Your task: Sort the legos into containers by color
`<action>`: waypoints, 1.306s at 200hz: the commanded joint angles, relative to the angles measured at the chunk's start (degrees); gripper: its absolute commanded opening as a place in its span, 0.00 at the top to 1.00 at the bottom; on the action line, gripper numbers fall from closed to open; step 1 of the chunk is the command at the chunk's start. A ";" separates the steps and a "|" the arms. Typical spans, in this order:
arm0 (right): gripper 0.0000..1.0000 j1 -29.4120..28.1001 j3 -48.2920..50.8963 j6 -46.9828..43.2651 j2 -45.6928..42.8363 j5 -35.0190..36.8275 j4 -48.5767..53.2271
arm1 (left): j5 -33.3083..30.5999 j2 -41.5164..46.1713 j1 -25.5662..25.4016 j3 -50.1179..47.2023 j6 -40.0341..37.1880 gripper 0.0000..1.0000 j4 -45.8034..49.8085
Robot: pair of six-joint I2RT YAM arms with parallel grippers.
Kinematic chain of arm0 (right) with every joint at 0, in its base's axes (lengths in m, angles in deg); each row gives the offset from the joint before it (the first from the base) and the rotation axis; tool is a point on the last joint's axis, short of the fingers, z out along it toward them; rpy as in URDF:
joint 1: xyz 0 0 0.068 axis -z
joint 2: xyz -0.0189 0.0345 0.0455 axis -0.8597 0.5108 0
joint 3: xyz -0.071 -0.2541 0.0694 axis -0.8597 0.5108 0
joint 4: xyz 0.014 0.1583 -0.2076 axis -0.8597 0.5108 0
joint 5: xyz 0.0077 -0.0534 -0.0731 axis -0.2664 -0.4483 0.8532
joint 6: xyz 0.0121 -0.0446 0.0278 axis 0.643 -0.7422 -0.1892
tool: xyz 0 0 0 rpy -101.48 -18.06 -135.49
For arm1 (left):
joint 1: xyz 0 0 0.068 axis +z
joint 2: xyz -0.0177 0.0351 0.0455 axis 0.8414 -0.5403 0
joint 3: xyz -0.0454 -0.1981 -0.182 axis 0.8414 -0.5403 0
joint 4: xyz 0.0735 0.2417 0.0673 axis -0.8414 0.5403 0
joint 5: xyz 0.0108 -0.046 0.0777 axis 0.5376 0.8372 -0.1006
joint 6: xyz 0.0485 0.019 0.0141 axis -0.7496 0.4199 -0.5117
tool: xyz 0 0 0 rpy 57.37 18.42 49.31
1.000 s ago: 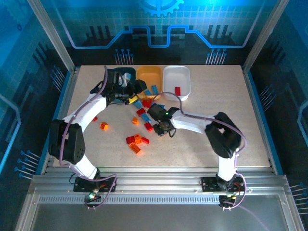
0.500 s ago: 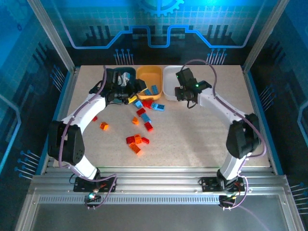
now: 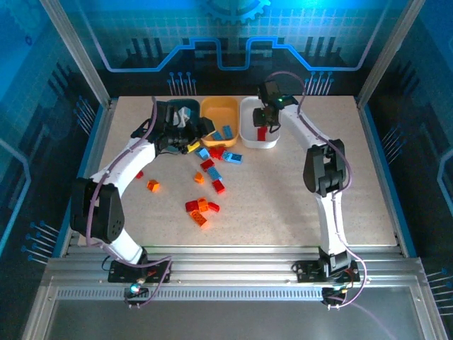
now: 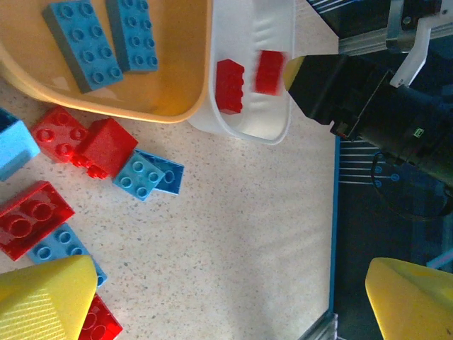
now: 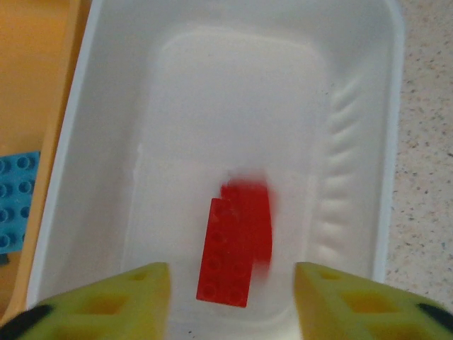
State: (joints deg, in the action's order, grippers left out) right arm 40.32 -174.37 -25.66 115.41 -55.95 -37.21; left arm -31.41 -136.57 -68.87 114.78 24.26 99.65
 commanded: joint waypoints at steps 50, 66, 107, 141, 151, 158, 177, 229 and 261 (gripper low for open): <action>0.39 -0.09 24.26 2.44 -23.69 -4.40 -8.95 | -7.65 8.99 0.49 -7.15 2.01 0.01 3.05; 0.39 -0.89 35.79 4.94 -32.37 -4.31 -14.31 | -10.87 13.10 1.82 -12.86 4.78 0.01 2.34; 0.41 -7.35 57.17 8.63 -45.37 0.35 -25.27 | -17.55 18.82 12.71 -18.32 6.14 0.04 10.08; 0.41 -13.49 63.02 7.23 -46.63 2.49 -29.19 | -21.57 16.26 21.99 -14.30 1.28 0.07 17.39; 0.41 -14.15 64.25 6.97 -46.53 2.03 -30.72 | -21.92 15.38 23.47 -13.89 0.48 0.07 17.75; 0.41 -14.55 65.28 6.91 -46.39 1.92 -31.91 | -21.90 14.65 24.35 -13.75 0.05 0.08 17.64; 0.41 -15.14 67.91 7.39 -46.60 3.07 -34.58 | -23.36 11.65 26.54 -12.80 -1.66 0.17 18.06; 0.41 -15.00 73.99 8.21 -52.04 5.27 -38.58 | -23.12 0.44 28.52 -10.50 0.87 0.25 18.71; 0.42 -14.42 75.62 9.30 -54.05 6.28 -39.19 | -27.26 -6.23 28.53 -5.51 0.31 0.27 20.95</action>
State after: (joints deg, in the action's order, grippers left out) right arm 25.70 -100.03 -18.06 63.43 -51.73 -73.12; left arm -55.04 -139.69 -40.74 104.66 25.31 117.66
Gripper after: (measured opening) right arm 0.584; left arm 0.751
